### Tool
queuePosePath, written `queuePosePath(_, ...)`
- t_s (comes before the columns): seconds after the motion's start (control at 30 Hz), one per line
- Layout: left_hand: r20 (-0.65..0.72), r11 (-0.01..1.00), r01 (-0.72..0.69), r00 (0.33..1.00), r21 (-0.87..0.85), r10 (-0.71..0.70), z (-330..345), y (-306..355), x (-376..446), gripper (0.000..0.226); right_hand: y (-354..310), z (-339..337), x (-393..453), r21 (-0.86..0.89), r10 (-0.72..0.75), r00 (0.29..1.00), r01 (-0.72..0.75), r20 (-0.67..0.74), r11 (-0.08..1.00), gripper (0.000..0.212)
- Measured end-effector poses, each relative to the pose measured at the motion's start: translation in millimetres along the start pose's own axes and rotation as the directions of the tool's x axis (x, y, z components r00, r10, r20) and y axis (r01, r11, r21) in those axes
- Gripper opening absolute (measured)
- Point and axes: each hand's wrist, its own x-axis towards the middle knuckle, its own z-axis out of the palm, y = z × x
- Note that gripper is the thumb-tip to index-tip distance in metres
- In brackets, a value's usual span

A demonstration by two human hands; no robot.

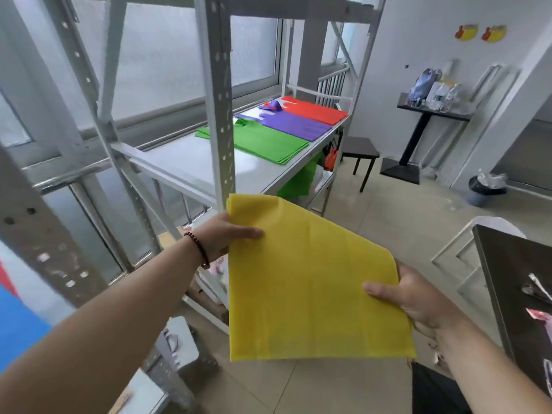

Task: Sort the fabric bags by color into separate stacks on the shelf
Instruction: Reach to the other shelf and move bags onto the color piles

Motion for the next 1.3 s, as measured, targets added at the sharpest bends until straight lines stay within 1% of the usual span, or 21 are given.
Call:
queuePosePath(0.07, -0.023, 1.0, 0.011, 1.0, -0.005, -0.011, 9, 7, 34, 0.09, -6, -31, 27, -0.026, 0.016, 1.0, -0.016, -0.01, 1.0, 0.108)
queuePosePath(0.17, -0.073, 1.0, 0.01, 0.997, 0.01, -0.009, 21, 17, 83, 0.099, -16, -74, 65, -0.06, 0.029, 1.0, -0.029, -0.001, 0.998, 0.111)
queuePosePath(0.23, -0.093, 1.0, -0.011, 0.996, 0.015, 0.012, 28, 25, 114, 0.101, -26, -100, 90, -0.079, 0.009, 1.0, -0.009, 0.009, 0.997, 0.109)
queuePosePath(0.37, -0.126, 0.998, -0.049, 0.991, -0.032, 0.045, 32, 38, 165, 0.097, -51, -137, 141, -0.083, -0.024, 0.998, 0.03, 0.065, 0.996, 0.101)
queuePosePath(0.6, -0.197, 0.996, -0.061, 0.979, -0.065, 0.047, 2, 65, 230, 0.097, -79, -156, 245, -0.094, -0.002, 0.987, 0.018, 0.159, 0.995, 0.104)
queuePosePath(0.7, -0.255, 0.992, -0.081, 0.965, -0.092, 0.056, -22, 77, 256, 0.096, -96, -153, 297, -0.084, -0.017, 0.979, 0.035, 0.202, 0.996, 0.106)
queuePosePath(0.8, -0.328, 0.988, -0.112, 0.942, -0.105, 0.072, -49, 87, 280, 0.099, -116, -146, 351, -0.109, -0.046, 0.97, 0.073, 0.238, 0.991, 0.112)
queuePosePath(0.87, -0.392, 0.984, -0.128, 0.917, -0.121, 0.071, -63, 93, 294, 0.099, -129, -142, 386, -0.122, -0.072, 0.961, 0.108, 0.267, 0.987, 0.113)
queuePosePath(0.97, -0.491, 0.973, -0.171, 0.868, -0.153, 0.075, -80, 95, 314, 0.077, -142, -134, 434, -0.111, -0.079, 0.943, 0.121, 0.324, 0.986, 0.108)
queuePosePath(1.03, -0.557, 0.965, -0.19, 0.828, -0.18, 0.06, -88, 94, 323, 0.072, -146, -128, 462, -0.117, -0.069, 0.93, 0.119, 0.362, 0.986, 0.107)
queuePosePath(1.13, -0.659, 0.957, -0.218, 0.751, -0.189, 0.041, -100, 93, 327, 0.076, -151, -114, 504, -0.125, -0.044, 0.895, 0.11, 0.443, 0.986, 0.106)
queuePosePath(1.2, -0.738, 0.955, -0.232, 0.674, -0.187, 0.019, -111, 92, 325, 0.09, -157, -100, 529, -0.123, -0.018, 0.864, 0.093, 0.504, 0.988, 0.104)
queuePosePath(1.27, -0.8, 0.962, -0.207, 0.599, -0.177, -0.018, -122, 86, 322, 0.099, -165, -85, 549, -0.151, 0.035, 0.806, 0.067, 0.591, 0.986, 0.102)
queuePosePath(1.3, -0.824, 0.966, -0.187, 0.566, -0.179, -0.043, -124, 85, 320, 0.097, -169, -77, 558, -0.169, 0.071, 0.765, 0.05, 0.64, 0.984, 0.1)
